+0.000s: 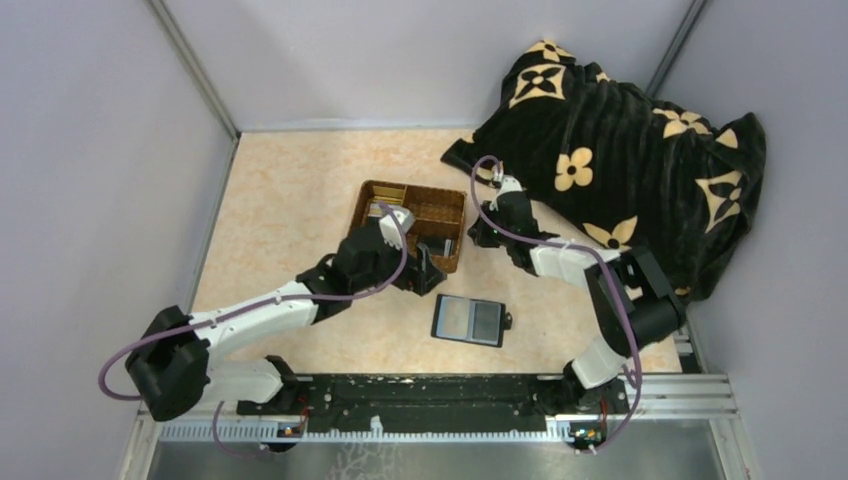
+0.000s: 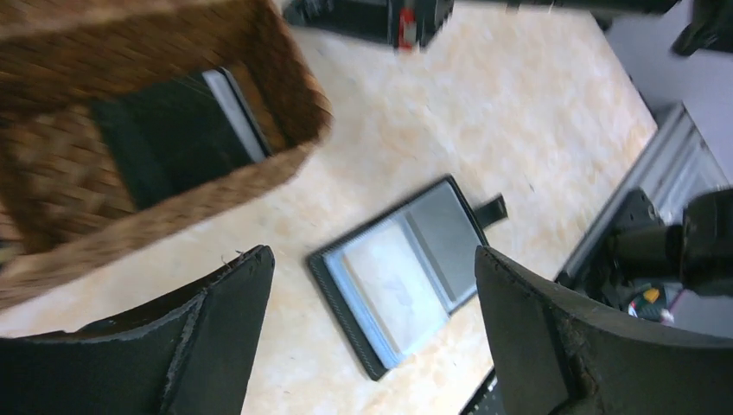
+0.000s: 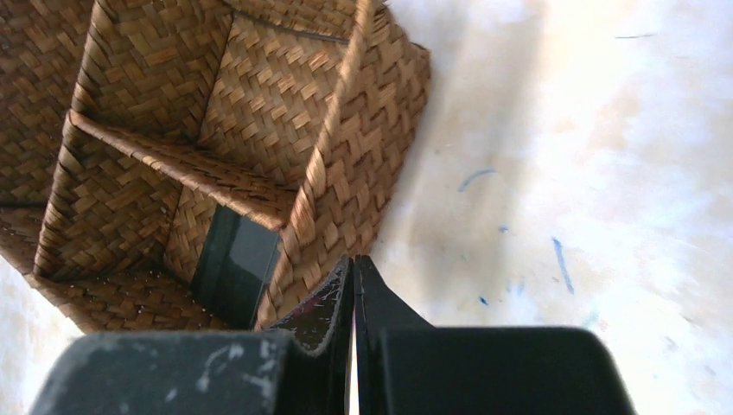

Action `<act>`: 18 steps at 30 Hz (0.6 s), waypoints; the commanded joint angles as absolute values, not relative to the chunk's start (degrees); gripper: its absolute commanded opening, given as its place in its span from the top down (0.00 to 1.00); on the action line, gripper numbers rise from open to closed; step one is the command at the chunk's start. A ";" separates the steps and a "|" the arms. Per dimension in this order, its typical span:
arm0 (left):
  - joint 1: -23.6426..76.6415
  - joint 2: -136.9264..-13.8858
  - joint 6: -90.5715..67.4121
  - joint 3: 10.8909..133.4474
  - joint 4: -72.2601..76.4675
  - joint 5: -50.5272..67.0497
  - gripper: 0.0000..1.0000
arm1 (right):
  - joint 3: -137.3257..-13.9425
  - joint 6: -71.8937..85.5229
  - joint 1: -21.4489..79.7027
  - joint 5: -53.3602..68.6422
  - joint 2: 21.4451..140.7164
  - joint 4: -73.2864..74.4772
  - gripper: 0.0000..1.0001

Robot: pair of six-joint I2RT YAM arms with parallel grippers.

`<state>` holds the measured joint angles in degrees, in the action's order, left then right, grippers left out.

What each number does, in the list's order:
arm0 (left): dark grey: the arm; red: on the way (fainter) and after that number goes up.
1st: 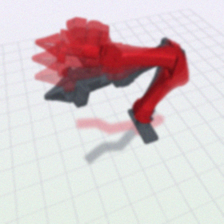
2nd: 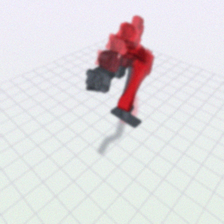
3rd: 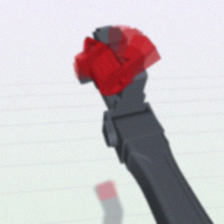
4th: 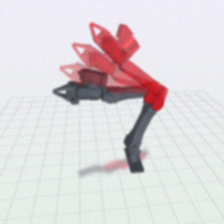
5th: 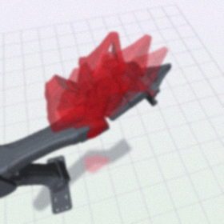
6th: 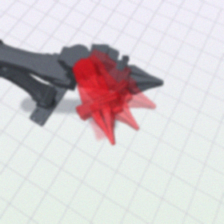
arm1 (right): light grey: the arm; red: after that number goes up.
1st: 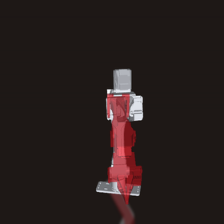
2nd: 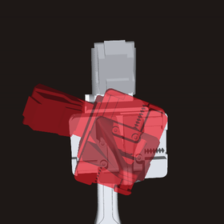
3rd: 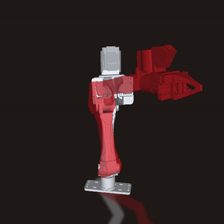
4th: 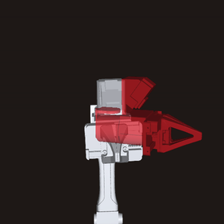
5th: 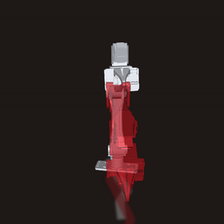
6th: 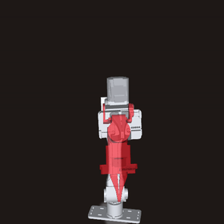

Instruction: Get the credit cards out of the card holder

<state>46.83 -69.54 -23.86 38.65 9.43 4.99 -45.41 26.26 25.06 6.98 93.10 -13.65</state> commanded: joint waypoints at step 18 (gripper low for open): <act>56.38 -81.74 -31.40 28.98 27.48 11.17 0.30 | -15.54 34.37 24.23 1.06 48.73 -7.72 0.60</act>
